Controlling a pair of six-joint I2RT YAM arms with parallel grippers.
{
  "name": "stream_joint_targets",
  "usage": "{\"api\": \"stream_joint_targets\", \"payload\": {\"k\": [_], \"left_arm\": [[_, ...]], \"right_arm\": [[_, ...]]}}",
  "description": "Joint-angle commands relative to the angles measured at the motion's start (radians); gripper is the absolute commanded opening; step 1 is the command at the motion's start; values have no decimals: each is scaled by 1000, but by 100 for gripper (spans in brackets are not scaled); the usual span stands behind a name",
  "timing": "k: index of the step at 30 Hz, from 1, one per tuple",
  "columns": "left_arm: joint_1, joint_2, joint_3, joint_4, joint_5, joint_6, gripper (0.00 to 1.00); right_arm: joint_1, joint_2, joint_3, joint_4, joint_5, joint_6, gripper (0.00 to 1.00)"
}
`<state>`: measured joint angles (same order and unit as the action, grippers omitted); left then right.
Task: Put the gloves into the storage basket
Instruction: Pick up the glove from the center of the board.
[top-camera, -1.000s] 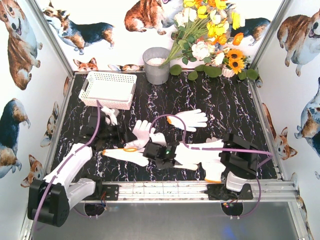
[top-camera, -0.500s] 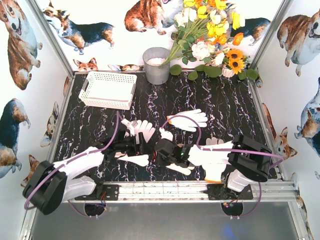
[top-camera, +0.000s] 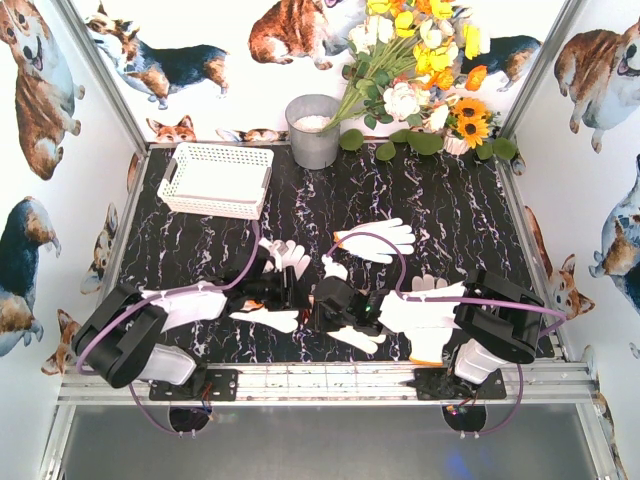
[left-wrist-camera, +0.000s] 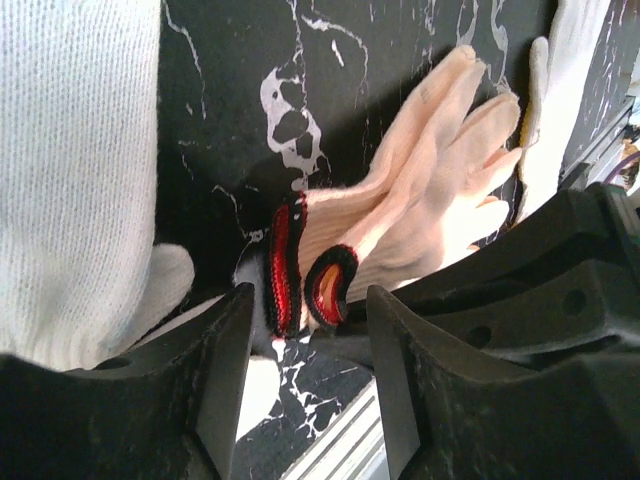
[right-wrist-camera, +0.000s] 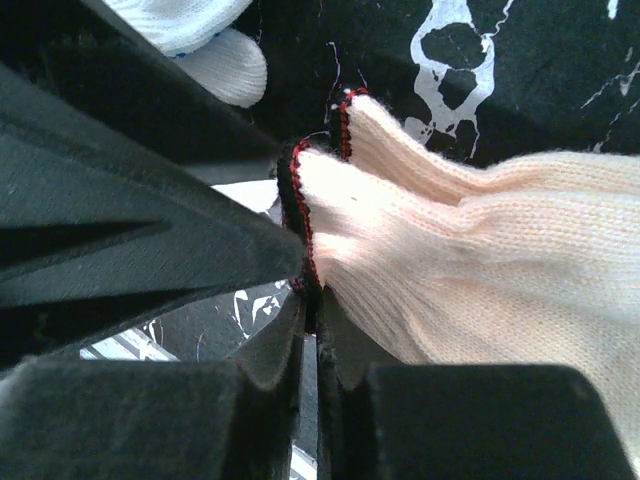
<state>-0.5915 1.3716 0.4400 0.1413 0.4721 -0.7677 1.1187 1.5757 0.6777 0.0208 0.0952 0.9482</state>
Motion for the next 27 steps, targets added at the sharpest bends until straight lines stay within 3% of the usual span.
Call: {"api": "stream_joint_targets", "payload": {"k": [1,6,23,27], "left_arm": [[-17,38,42,44,-8,49,41],[-28,57,46,59,-12,64,36],[-59,181,74,51,57,59,37],[-83,167,102,-39,10,117,37]], "right_arm": [[-3,29,-30,-68,-2,-12,0],[-9,33,-32,-61,-7,-12,0],[-12,41,-39,-40,-7,-25,0],[-16,35,-47,-33,-11,-29,0]]}}
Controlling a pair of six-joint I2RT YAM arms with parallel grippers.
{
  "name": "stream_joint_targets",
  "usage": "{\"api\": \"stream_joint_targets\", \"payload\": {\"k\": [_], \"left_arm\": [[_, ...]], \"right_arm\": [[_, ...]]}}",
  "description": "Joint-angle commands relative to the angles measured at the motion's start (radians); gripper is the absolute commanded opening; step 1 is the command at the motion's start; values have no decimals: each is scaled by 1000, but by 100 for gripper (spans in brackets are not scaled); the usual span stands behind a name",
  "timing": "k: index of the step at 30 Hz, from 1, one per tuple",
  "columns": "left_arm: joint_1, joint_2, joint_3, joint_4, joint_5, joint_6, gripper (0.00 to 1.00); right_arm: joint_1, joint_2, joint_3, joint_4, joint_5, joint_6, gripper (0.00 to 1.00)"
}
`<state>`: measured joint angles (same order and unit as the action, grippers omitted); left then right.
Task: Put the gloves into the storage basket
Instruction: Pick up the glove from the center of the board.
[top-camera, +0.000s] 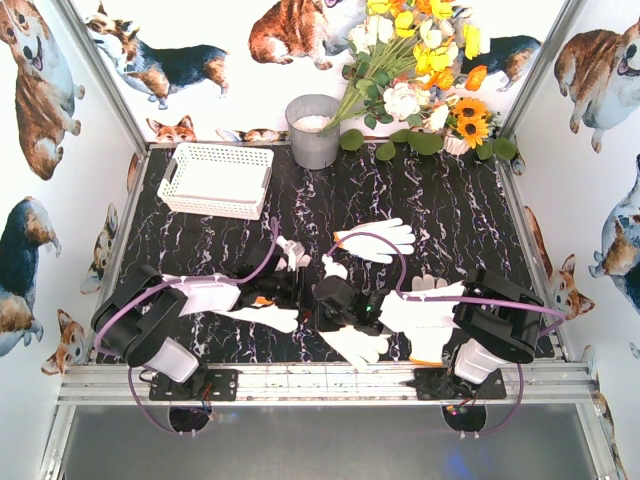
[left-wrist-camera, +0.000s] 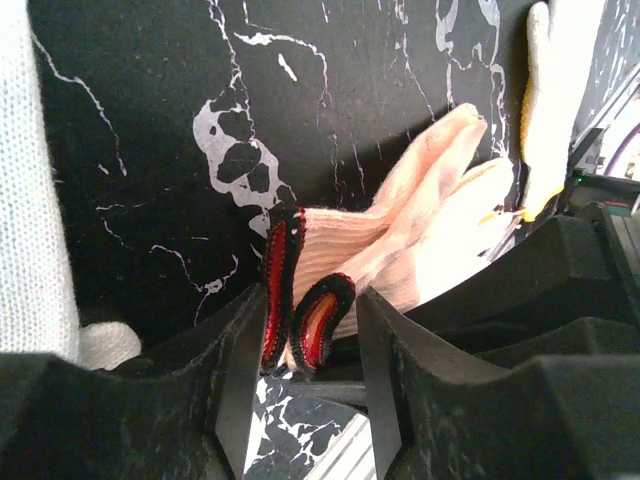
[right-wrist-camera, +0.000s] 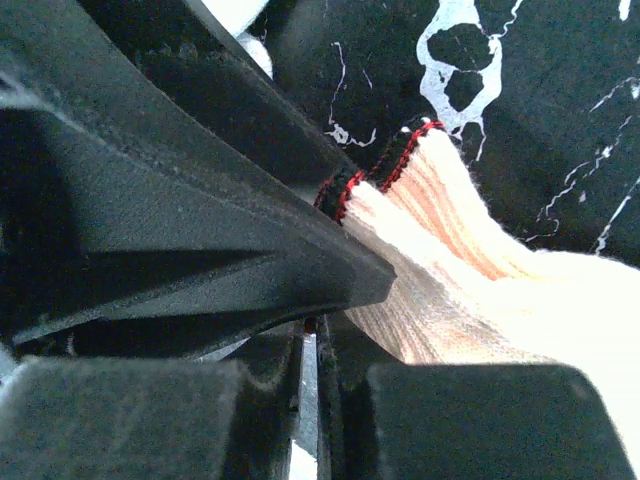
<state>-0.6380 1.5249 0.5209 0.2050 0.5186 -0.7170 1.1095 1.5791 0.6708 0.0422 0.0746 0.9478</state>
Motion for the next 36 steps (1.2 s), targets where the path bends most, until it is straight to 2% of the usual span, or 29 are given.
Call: {"api": "stream_joint_targets", "payload": {"k": [1,3,7,12,16,18,21,25,29,36], "left_arm": [[-40,9,24,-122,-51,80,37],[-41,0,29,-152,-66,97,37],[-40,-31,35,-187,-91,110,38],[-41,-82,71,-264,-141,155,43],[-39,-157,85,-308,-171,174,47],[-36,-191,89,-321,-177,177,49],[-27,-241,98,-338,-201,181,54],[3,-304,106,-361,-241,178,60],[30,-348,93,-369,-249,174,65],[44,-362,61,-366,-233,158,67]], "right_arm": [[-7,28,-37,-55,3,-31,0],[-9,7,-16,-72,-36,-56,3],[-7,-91,38,-166,-82,-117,20],[-10,-232,85,-365,-51,-201,35],[-27,-320,132,-528,-12,-309,43],[-49,-357,138,-557,-12,-353,47],[-94,-391,123,-502,-40,-435,51],[-158,-330,186,-503,-91,-596,51],[-168,-217,262,-516,-120,-717,49],[-169,2,408,-642,-91,-830,49]]}}
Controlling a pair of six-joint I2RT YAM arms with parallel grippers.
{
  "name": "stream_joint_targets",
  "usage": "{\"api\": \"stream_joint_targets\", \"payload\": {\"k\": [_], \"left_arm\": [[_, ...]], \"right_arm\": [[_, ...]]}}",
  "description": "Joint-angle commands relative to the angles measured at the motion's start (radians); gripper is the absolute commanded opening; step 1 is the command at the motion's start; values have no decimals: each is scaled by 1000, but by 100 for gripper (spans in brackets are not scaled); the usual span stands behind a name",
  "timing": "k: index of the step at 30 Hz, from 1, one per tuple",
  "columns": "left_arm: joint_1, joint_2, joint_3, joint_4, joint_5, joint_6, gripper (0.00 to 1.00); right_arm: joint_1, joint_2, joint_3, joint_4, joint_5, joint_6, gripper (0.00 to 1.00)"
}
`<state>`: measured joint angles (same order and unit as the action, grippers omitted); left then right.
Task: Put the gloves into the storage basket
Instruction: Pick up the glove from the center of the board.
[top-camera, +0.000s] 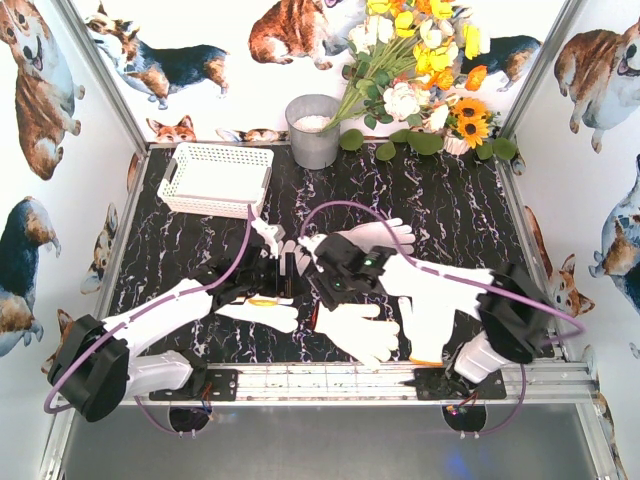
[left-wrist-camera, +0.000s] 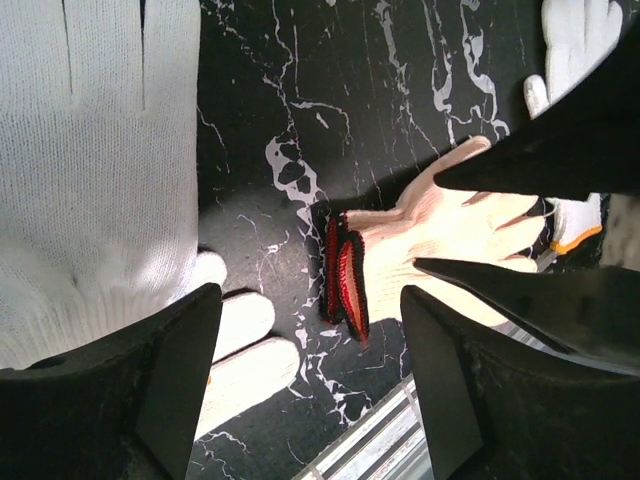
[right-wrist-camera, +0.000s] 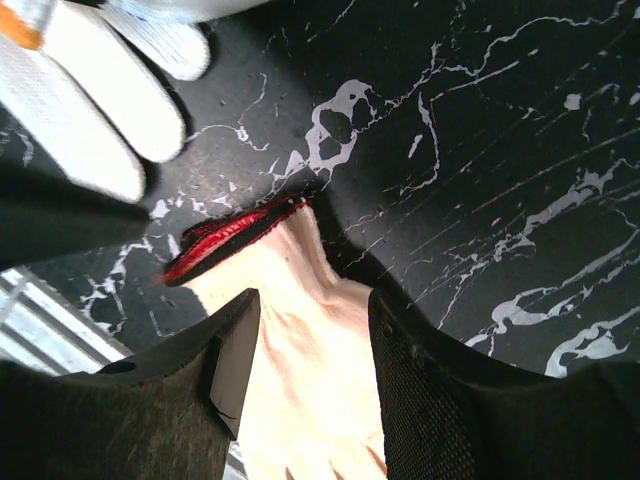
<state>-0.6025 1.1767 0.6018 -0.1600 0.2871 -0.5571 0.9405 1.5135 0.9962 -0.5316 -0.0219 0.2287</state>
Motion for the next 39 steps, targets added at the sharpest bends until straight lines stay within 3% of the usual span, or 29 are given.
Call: {"api": "stream_joint_targets", "payload": {"k": [1,8,16,18,20,21,29,34,39], "left_arm": [[9,-19,-27,3,-3,-6,67],[16,-59,-51,-21,-22,-8,68],[20,-88,-60,-71,-19,3,68],[20,-94,-63,-79,-17,5,68],[20,-94,-68,-76,4,20,69],[20,-92,-69,-72,18,32,69],[20,-91,-81,1,120,94,73],[19,-7,-68,28,92,110,72],[17,48,-131,234,161,71,70]], "right_arm": [[0,84,86,-69,5,-117,49],[0,168,93,-21,-28,-120,49],[0,267,84,24,-43,-124,33],[0,270,62,48,-34,-114,25],[0,262,35,85,-21,-89,3],[-1,253,20,109,-24,-76,0],[-2,135,-141,365,-54,-27,0],[-3,22,-268,563,-34,8,0],[-3,-40,-365,725,-26,39,0]]}}
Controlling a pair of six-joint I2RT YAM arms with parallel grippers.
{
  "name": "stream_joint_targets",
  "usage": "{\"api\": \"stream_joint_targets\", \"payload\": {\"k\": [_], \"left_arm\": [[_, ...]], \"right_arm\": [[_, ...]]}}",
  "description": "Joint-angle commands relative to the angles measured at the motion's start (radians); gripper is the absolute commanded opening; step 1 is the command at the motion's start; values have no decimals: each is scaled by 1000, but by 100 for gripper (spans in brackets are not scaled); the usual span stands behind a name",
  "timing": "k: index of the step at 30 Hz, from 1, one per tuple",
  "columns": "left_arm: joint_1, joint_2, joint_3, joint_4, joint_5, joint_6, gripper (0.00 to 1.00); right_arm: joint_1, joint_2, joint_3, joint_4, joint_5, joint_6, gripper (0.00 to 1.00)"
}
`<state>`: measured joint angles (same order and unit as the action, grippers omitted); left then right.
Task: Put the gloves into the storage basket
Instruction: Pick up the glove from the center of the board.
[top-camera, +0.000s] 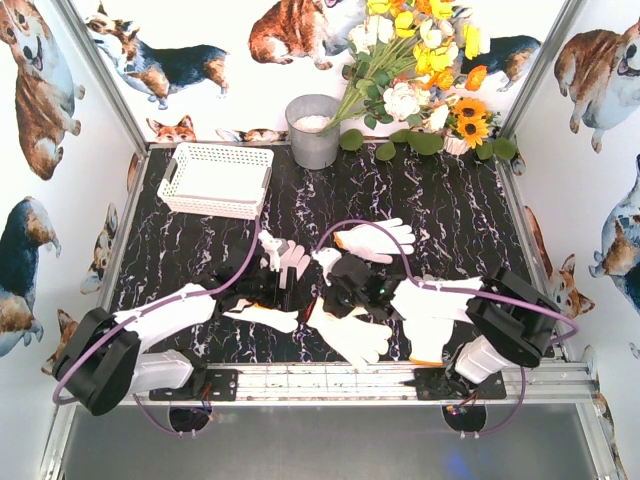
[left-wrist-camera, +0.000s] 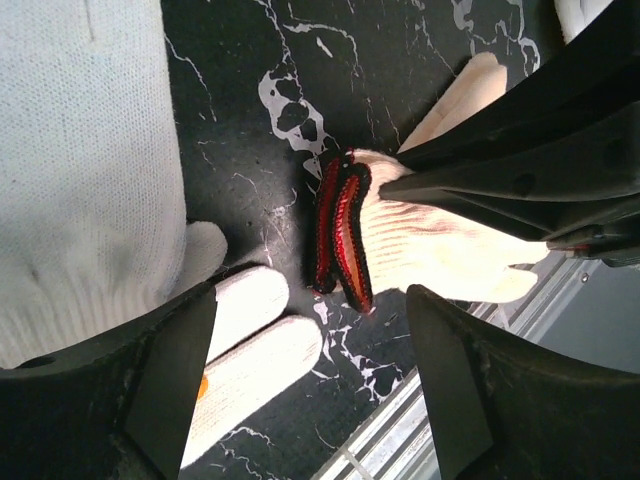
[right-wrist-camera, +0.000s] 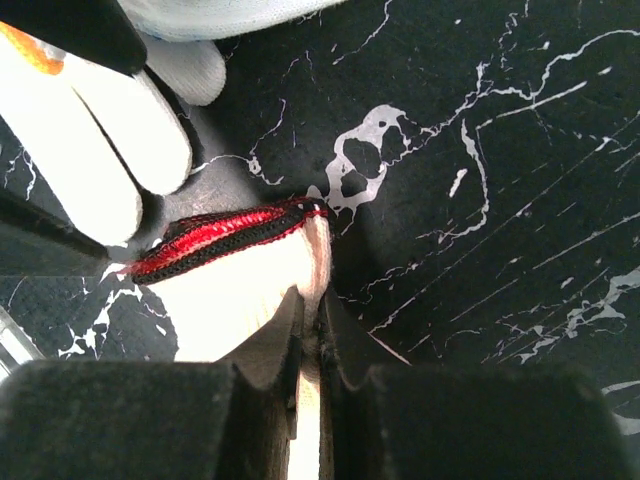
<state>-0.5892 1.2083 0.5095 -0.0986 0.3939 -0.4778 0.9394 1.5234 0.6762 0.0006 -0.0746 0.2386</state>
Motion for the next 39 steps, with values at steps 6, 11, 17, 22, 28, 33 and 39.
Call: {"api": "stream_joint_targets", "payload": {"k": [6,11,17,22,28,33,39], "left_arm": [[-3,30,-70,292,67,5,68],[-5,98,-78,368,122,24,68],[-26,170,-56,450,183,18,68],[-48,236,-35,474,220,18,66],[-81,312,-30,547,260,-16,51],[-102,346,-25,614,259,-47,43],[-130,397,-2,655,262,-68,34]], "right_arm": [[-6,-90,-122,304,29,60,0],[-6,-127,-177,369,53,86,0],[-10,-170,-220,406,74,93,0],[-16,-195,-240,419,75,96,0],[-22,-206,-248,425,65,100,0],[-24,-198,-243,426,36,100,0],[-24,-172,-234,430,9,111,0]]}}
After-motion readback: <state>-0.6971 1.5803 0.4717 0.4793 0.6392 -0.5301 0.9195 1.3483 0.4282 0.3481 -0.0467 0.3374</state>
